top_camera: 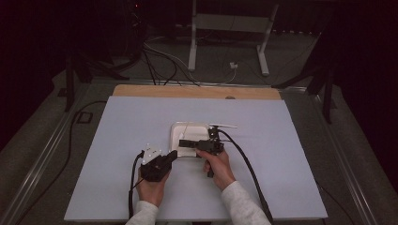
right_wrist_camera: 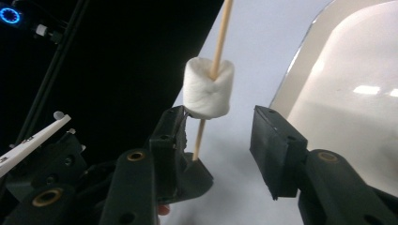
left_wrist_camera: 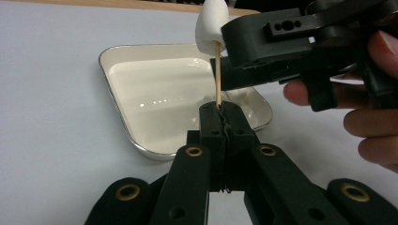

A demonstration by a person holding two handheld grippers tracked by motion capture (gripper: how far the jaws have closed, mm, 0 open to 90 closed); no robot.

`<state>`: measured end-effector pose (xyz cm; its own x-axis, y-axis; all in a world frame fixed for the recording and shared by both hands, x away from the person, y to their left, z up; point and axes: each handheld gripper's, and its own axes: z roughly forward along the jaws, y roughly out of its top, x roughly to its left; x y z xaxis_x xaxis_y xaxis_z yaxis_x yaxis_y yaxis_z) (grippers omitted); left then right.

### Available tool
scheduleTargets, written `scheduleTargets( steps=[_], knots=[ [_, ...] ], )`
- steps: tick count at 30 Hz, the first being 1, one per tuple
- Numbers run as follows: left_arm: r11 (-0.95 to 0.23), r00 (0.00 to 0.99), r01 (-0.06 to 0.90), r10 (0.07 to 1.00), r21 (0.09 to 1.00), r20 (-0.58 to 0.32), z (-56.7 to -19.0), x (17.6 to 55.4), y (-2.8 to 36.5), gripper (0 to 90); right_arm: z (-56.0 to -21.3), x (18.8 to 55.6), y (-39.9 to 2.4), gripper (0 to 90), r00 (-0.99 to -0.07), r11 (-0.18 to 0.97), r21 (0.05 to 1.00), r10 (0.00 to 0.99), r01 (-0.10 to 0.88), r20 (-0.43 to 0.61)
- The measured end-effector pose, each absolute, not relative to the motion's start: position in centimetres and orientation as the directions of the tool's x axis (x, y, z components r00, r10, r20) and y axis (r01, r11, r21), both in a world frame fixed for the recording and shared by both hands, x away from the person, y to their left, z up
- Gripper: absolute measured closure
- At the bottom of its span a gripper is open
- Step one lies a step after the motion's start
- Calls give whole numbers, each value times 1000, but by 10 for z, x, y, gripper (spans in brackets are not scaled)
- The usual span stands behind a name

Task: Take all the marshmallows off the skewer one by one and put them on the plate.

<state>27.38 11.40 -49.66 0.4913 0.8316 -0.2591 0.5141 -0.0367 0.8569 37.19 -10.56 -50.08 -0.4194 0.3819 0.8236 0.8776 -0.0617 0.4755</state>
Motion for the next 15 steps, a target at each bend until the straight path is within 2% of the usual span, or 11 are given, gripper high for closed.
scheduleTargets(
  steps=[3, 11, 15],
  knots=[
    [-37, 497, 511, 828, 859, -260, -497, 274, 113, 900, -501, 371, -102, 584, -421, -57, 472, 366, 880, 830],
    [-40, 500, 513, 826, 857, -261, -497, 273, 111, 900, -502, 371, -100, 781, -416, -66, 462, 340, 884, 844],
    [-45, 493, 526, 830, 849, -261, -496, 272, 110, 900, -500, 373, -102, 814, -402, -96, 462, 359, 882, 842]
  ],
)
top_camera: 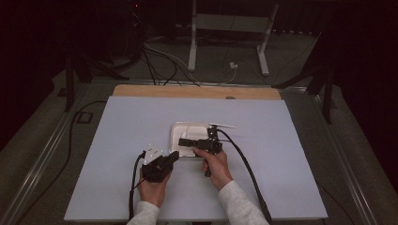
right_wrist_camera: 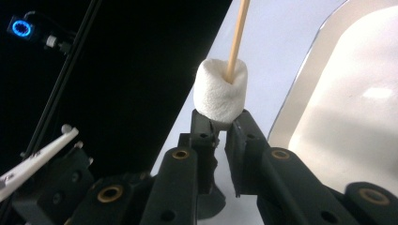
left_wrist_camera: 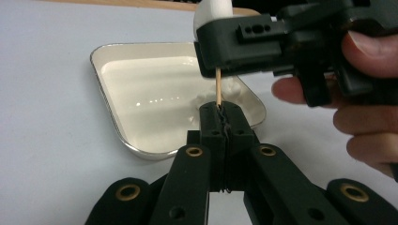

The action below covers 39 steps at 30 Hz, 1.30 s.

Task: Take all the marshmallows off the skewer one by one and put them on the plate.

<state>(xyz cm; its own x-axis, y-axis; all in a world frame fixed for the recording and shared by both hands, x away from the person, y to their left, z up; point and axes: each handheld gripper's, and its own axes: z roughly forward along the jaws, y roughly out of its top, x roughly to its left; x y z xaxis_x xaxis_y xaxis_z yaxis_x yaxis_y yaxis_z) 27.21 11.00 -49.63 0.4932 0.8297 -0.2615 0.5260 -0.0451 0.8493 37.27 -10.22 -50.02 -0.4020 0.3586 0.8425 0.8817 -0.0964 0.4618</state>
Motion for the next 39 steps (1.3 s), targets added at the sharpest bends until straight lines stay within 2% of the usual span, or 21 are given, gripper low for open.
scheduleTargets(
  steps=[26, 39],
  knots=[
    [-90, 481, 551, 847, 830, -227, -497, 259, 110, 900, -500, 383, -110, 817, -365, -148, 443, 371, 884, 854],
    [-105, 464, 592, 855, 799, -232, -502, 245, 114, 900, -504, 393, -117, 817, -327, -169, 416, 389, 894, 861]
  ],
)
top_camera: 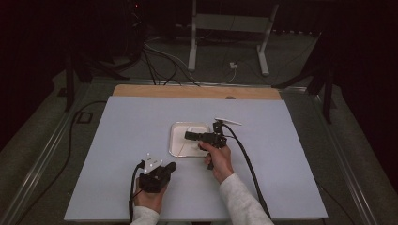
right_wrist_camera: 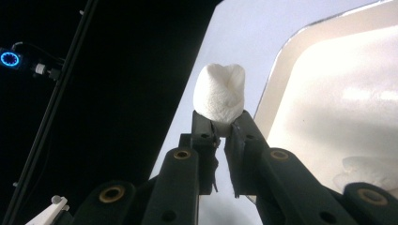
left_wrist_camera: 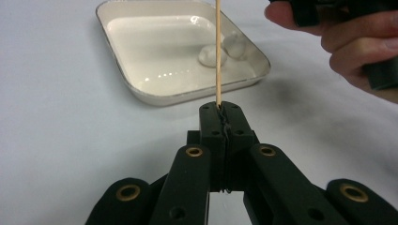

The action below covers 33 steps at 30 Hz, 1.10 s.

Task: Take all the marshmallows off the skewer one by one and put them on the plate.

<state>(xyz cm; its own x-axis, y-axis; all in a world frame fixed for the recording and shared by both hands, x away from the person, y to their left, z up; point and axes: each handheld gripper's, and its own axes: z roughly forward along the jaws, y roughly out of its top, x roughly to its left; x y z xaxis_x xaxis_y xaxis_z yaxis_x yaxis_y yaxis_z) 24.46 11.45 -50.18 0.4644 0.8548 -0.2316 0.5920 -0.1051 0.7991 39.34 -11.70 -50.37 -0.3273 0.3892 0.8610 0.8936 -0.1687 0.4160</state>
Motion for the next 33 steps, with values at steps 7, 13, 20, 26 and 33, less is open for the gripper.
scheduleTargets(
  steps=[7, 13, 20, 26, 33],
  knots=[
    [-111, 449, 617, 862, 779, -233, -504, 236, 118, 900, -510, 396, -114, 819, -314, -154, 400, 399, 903, 861],
    [-69, 418, 621, 872, 780, -256, -502, 231, 129, 900, -507, 403, -128, 828, -288, -188, 397, 430, 898, 856],
    [-53, 413, 611, 873, 790, -261, -500, 235, 129, 900, -509, 403, -129, 781, -277, -148, 382, 463, 912, 842],
    [-49, 413, 598, 874, 800, -255, -498, 240, 127, 900, -507, 402, -130, 684, -286, -136, 393, 482, 909, 828],
    [-53, 414, 592, 876, 804, -247, -497, 246, 123, 900, -501, 399, -133, 507, -325, -110, 430, 497, 896, 805]
  ],
)
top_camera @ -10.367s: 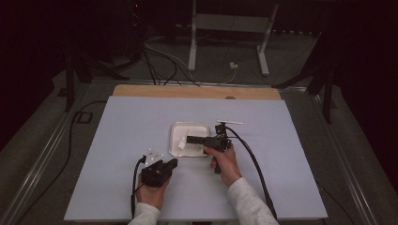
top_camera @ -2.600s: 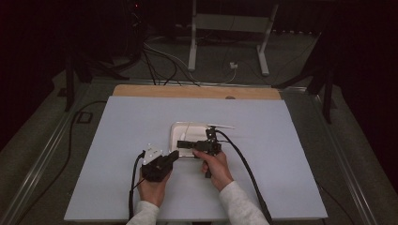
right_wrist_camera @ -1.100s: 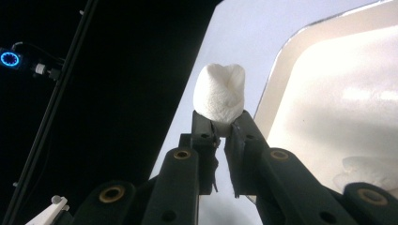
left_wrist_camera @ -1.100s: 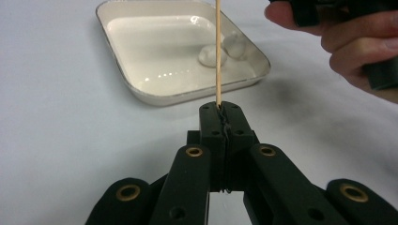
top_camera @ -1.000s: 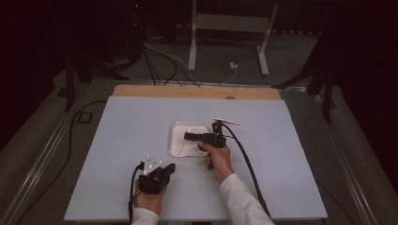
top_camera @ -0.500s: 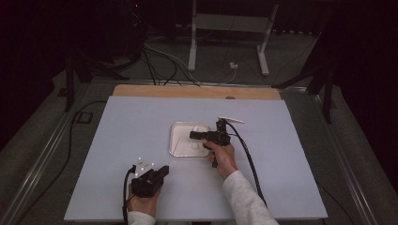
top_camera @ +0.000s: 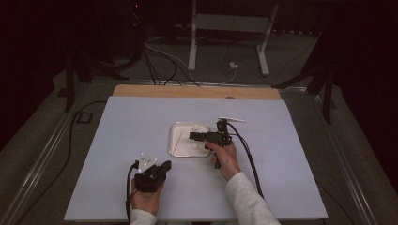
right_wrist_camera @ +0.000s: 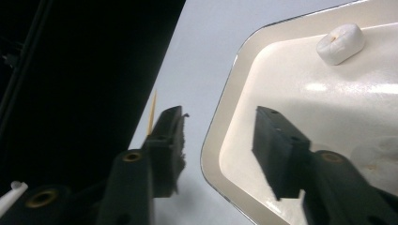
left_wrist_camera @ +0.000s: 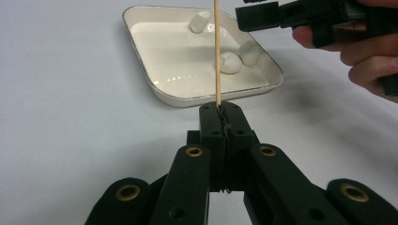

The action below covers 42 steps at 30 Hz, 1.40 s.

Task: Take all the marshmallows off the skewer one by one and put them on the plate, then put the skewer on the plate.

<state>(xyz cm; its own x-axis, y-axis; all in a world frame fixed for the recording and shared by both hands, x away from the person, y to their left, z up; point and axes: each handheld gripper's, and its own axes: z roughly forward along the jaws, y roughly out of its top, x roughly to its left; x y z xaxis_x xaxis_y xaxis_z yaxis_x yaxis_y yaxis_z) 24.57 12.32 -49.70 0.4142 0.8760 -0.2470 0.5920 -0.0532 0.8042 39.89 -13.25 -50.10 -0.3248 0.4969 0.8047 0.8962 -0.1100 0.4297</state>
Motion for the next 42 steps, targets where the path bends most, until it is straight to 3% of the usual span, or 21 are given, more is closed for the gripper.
scheduleTargets(
  steps=[12, 22, 35, 42],
  knots=[
    [-17, 386, 591, 884, 807, -264, -492, 254, 126, 900, -490, 389, -132, 317, -487, 2, 595, 577, 804, 656],
    [-4, 367, 595, 891, 804, -267, -489, 268, 121, 900, -478, 381, -138, 145, -580, 134, 712, 690, 690, 432],
    [23, 312, 619, 910, 785, -273, -489, 300, 103, 900, -470, 370, -151, 98, -609, 235, 747, 745, 621, 272],
    [16, 298, 613, 921, 790, -250, -485, 317, 88, 900, -468, 365, -161, 93, -604, 226, 766, 757, 602, 251]
  ],
)
